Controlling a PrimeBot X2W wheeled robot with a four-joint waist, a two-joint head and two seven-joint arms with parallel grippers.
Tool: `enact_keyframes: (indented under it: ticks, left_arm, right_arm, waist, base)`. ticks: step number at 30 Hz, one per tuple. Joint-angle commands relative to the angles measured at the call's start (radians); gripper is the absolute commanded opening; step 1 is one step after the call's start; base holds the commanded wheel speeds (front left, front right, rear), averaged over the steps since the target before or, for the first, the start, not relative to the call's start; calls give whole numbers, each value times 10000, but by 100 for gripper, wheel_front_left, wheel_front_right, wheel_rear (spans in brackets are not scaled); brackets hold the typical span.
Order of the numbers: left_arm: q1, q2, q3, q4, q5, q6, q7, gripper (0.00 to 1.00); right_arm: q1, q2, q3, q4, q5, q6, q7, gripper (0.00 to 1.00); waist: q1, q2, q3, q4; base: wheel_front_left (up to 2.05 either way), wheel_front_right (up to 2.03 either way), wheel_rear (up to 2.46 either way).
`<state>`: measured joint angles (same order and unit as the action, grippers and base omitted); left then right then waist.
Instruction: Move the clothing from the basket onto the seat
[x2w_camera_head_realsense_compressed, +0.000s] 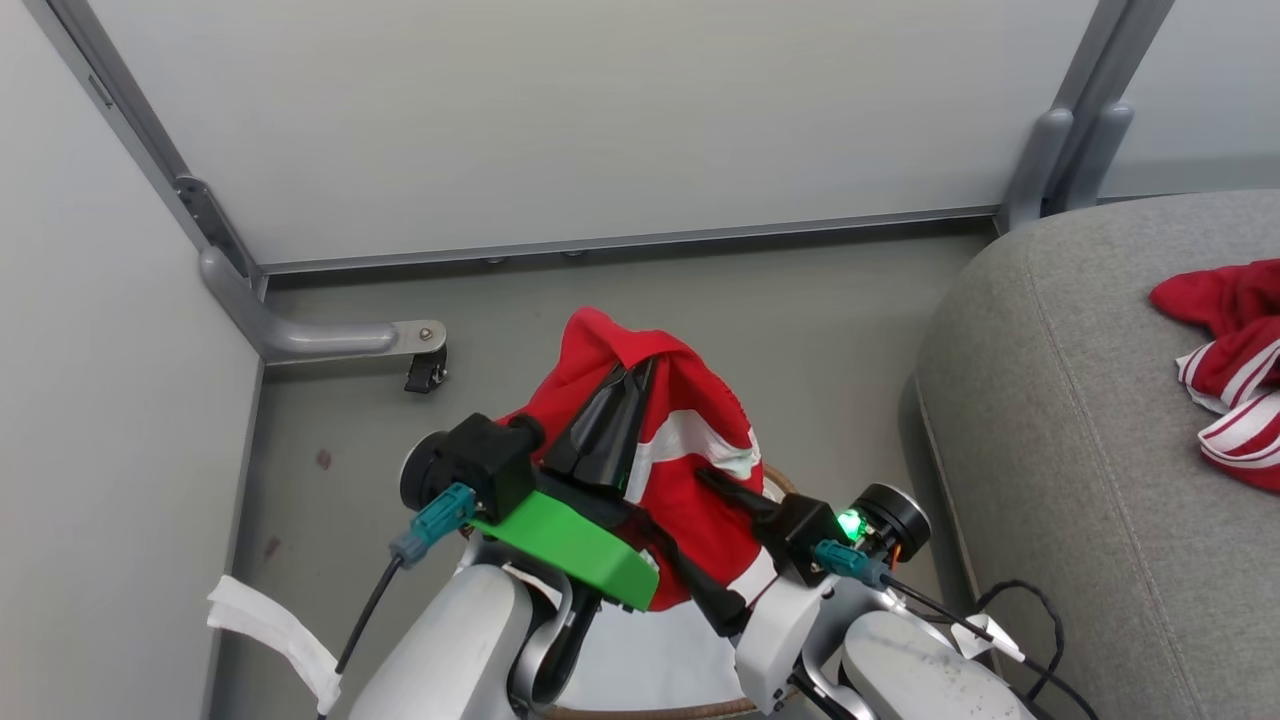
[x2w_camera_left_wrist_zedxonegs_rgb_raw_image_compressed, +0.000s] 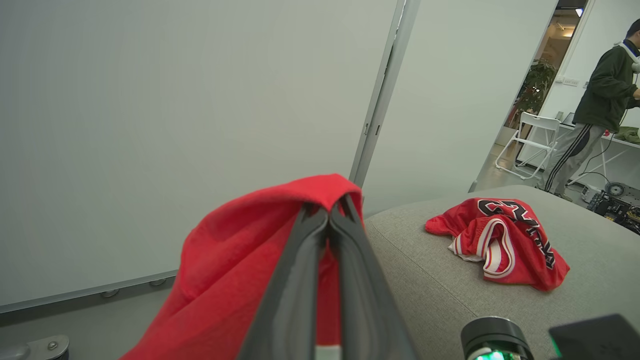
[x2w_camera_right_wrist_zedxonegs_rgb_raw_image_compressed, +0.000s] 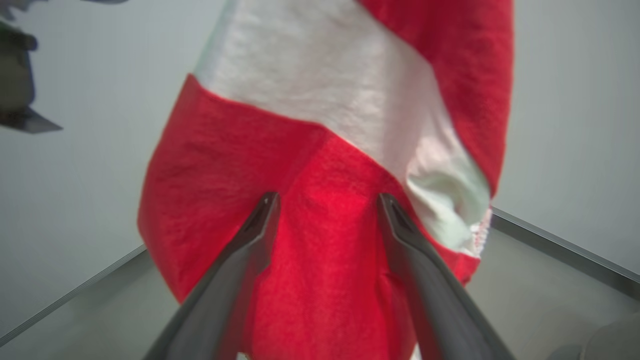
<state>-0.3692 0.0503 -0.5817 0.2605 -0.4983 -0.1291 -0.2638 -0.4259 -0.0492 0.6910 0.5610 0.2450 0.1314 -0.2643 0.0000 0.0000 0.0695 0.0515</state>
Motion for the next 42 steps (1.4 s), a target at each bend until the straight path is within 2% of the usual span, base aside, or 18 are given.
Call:
enact_keyframes:
  ticks: [1,13,14,15,16,17,28,37,38,39,42]
  left_arm:
    - [-185,16,-63,-28,-79,-26,-11,0]
    - [-464,10,-927,-197,-363,-26,-11,0]
    - [-477,13,-981,-202,-387,-26,-11,0]
    - [-506,15,-1055,-214,-407,-26,-11,0]
    - [-548,12,-1119,-220,-437,-26,-11,0]
    - [-574,12,-1159,-225,-458,-26,-11,0]
    - [-471,11,-952,-87,-434,-26,-11,0]
    - [-353,22,-350,-47,-131,-14,-11,0]
    - [-286,22,-189,-21,-84,23,-11,34]
    - [-211,19,-99,80,-66,55,-8,100]
    - [-143,22,494,311,184,210,-9,100]
  right_arm:
    - [-186,-39,31,154,87,-14,0,100]
    - [-646,-38,-68,986,461,-14,1,100]
    - [-671,-40,-29,1066,510,-14,1,91]
    - [-728,-41,10,1176,542,-14,-1,53]
    - [-774,-40,44,1279,629,-14,1,19]
    - [-789,-38,88,1375,712,-14,1,0]
    - [-688,-43,-12,1657,1174,-14,1,0]
    - [-503,-36,-193,1103,1075,-14,-1,0]
    - [-471,-32,-309,816,1046,-14,-1,0]
    - [-389,-38,-422,553,1036,-14,-1,0]
    - [8,-44,-701,-375,821,-14,-1,0]
  waist:
    - [0,0,55,92]
    - [0,0,189,579]
    - [0,0,196,610]
    - [0,0,207,648]
    - [0,0,214,688]
    - [0,0,217,719]
    - [0,0,227,748]
    - [0,0,303,406]
    - [0,0,304,339]
    - [0,0,300,269]
    - [0,0,275,-113]
  base:
    - [0,0,0]
    - [0,0,0]
    - [0,0,0]
    - [0,0,0]
    - [0,0,0]
    - [0,0,0]
    - [0,0,0]
    - [0,0,0]
    - [0,0,0]
    - [0,0,0]
    - [0,0,0]
